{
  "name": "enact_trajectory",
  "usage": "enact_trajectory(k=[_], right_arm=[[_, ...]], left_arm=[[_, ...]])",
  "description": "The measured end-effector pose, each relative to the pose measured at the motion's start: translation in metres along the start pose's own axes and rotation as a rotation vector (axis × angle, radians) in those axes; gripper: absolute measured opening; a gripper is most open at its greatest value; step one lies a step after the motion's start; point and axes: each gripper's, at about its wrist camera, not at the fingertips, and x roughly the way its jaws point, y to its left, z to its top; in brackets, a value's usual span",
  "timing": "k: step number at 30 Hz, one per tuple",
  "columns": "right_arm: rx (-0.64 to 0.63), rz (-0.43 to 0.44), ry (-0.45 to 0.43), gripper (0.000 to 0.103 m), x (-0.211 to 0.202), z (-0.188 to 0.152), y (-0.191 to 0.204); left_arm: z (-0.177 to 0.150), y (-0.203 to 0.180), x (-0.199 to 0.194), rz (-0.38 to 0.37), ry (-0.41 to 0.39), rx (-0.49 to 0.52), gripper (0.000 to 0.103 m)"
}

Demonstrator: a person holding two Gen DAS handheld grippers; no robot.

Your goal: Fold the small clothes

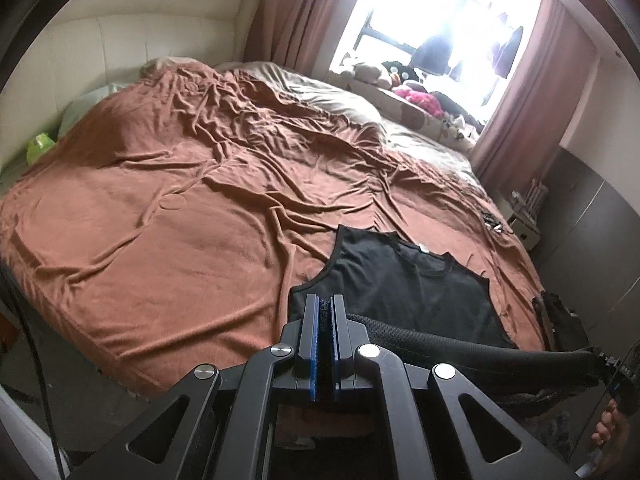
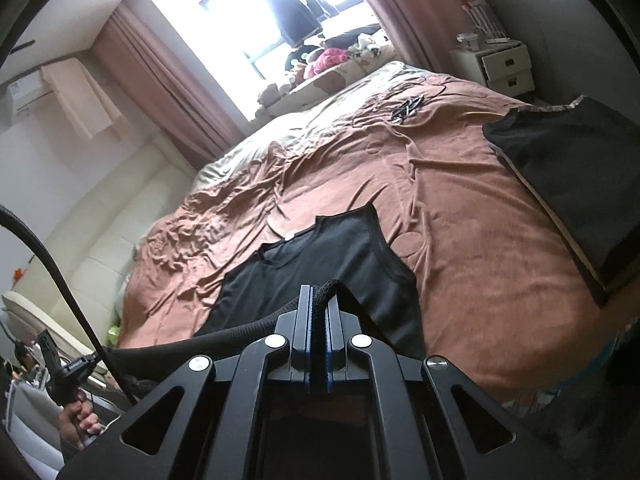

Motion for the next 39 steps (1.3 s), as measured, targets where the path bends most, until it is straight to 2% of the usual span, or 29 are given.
enact_trajectory(k=[16,31,39], right_arm=[[0.026,-0.068,0.12,0.001,0.111,0.06,-0.011],[-0.028,-0.15,0.212,0.001,0.214,0.098,-0.01],[-0.058,-0.211,0.24,0.001,0.261,0.11,-0.014]], left_arm=[[0.044,-0.01,0.112,0.073,0.12,0.058,0.005],[0.072,-0.01,0.233,0.187,0.261,0.162,0.005],[0.084,-0.008,0.287,0.214,0.328,0.18,0.005]])
